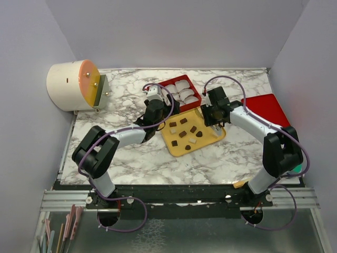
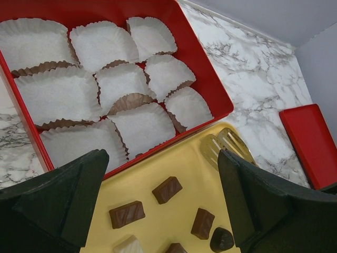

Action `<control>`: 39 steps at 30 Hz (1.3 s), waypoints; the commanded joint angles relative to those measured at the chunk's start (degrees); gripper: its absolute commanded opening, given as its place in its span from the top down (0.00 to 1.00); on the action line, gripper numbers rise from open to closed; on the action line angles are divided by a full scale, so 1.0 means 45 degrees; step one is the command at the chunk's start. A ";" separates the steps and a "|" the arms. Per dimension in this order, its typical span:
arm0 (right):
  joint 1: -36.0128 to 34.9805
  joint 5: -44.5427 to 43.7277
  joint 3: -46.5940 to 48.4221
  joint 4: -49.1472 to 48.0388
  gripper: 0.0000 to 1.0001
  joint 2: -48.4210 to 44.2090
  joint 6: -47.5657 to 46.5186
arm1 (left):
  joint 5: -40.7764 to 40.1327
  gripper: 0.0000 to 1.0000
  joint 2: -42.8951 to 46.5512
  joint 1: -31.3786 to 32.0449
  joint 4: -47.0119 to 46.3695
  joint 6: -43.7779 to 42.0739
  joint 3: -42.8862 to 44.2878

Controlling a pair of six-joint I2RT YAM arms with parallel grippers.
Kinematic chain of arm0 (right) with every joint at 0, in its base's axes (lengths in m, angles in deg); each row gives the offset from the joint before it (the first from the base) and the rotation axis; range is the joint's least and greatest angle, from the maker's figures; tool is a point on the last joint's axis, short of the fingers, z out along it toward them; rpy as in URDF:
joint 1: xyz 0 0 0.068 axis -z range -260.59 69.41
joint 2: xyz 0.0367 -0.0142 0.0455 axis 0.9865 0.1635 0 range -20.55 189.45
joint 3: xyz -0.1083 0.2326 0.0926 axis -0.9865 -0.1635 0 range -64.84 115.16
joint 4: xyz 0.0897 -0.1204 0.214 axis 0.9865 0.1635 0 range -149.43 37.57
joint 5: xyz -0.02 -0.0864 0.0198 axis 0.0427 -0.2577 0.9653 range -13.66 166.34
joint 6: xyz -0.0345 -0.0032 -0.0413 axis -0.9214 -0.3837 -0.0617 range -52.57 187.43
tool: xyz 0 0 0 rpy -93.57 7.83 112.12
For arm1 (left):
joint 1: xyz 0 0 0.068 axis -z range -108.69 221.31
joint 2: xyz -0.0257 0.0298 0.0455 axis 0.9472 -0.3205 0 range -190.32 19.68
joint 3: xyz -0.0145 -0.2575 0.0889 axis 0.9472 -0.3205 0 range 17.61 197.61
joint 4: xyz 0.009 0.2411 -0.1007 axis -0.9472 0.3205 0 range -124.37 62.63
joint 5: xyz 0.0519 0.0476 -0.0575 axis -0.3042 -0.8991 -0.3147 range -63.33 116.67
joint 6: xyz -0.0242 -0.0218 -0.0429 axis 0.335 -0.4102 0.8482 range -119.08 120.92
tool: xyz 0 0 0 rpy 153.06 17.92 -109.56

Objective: Pack the chocolate

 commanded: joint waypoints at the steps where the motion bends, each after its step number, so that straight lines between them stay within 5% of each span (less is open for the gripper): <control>1: -0.0061 -0.0349 0.0422 -0.0046 0.53 0.0215 -0.0266 | -0.0032 0.04 -0.0206 -0.0111 -0.0268 -0.0115 0.0014; 13: -0.0061 -0.0448 0.0423 -0.0033 0.56 0.0464 -0.0390 | 0.0006 0.04 -0.0433 -0.0169 -0.0278 0.0171 0.0021; 30: -0.0100 -0.0848 0.0558 0.0250 0.98 0.0171 -0.0417 | -0.0504 0.04 0.0197 -0.0288 -0.0268 0.0278 -0.0423; 39: -0.0255 -0.0896 0.0725 0.0602 1.00 -0.0294 -0.0448 | -0.1106 0.04 0.0943 -0.0306 0.0152 0.0175 -0.0573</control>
